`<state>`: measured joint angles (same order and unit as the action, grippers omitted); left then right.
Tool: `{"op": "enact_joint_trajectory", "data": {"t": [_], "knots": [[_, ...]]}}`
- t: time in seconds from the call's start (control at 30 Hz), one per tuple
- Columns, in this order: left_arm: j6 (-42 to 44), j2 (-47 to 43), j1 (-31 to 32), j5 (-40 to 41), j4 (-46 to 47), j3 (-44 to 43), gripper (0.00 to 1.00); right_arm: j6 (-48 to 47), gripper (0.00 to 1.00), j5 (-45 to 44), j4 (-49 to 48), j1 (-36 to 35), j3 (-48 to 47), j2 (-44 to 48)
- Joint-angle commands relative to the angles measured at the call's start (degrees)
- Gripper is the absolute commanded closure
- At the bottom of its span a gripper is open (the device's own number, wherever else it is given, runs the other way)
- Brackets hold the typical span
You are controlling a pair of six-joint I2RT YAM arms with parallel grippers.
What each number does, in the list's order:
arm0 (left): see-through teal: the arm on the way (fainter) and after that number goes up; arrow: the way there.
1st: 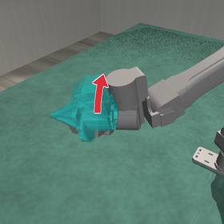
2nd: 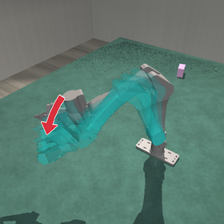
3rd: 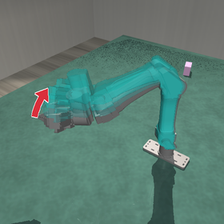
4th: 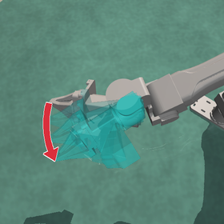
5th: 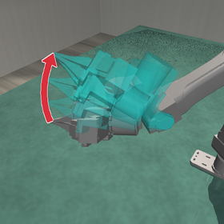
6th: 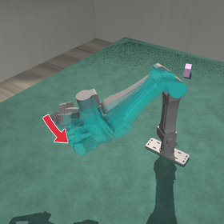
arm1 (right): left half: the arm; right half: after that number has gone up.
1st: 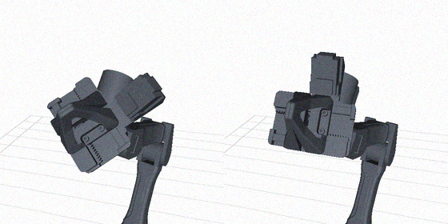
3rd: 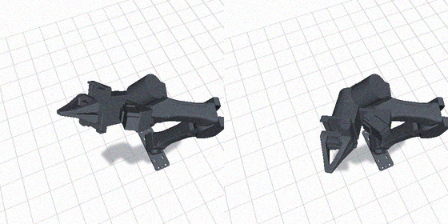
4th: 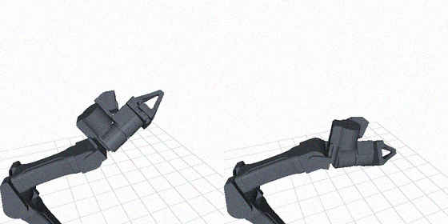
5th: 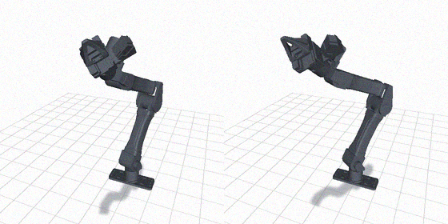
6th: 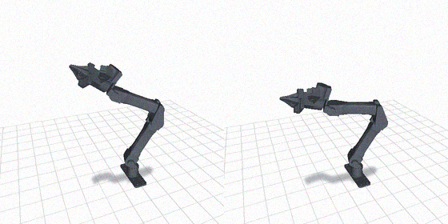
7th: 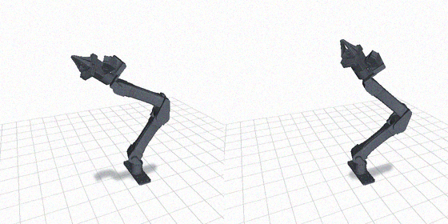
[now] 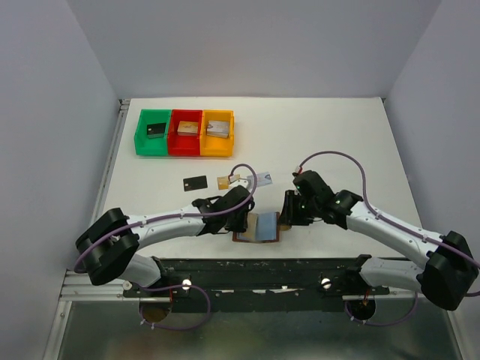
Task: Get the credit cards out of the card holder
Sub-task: Remove the credit card from the card holder.
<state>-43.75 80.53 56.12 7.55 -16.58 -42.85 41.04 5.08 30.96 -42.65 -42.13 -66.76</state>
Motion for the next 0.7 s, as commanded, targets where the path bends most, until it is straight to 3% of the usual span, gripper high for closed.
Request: {"op": "enact_joint_trajectory", "data": {"t": [0.0, 0.1, 0.33, 0.43, 0.67], "knots": [[-0.46, -2.57, -0.04, 3.26, -3.46, 0.66, 0.52, -2.01, 0.58, 0.18, -0.28, -0.24, -1.64, 1.63], [-0.73, -4.59, 0.04, 4.14, -4.6, 0.49, 0.41, -2.45, 0.61, 4.4, -4.84, -0.32, -1.2, 1.11], [-0.64, -11.09, -0.57, 7.21, -7.86, 0.57, 0.4, 1.58, 0.76, 17.94, -21.35, -0.32, 0.38, -4.42], [-0.37, -13.81, -1.45, 6.34, -5.23, 1.89, 0.49, 3.69, 0.76, 20.58, -27.78, -0.41, 1.61, -6.97], [0.59, -13.84, -5.66, -2.8, 8.57, 7.25, 0.86, 7.56, 0.69, 21.2, -38.86, -0.41, 6.0, -13.3]]}}
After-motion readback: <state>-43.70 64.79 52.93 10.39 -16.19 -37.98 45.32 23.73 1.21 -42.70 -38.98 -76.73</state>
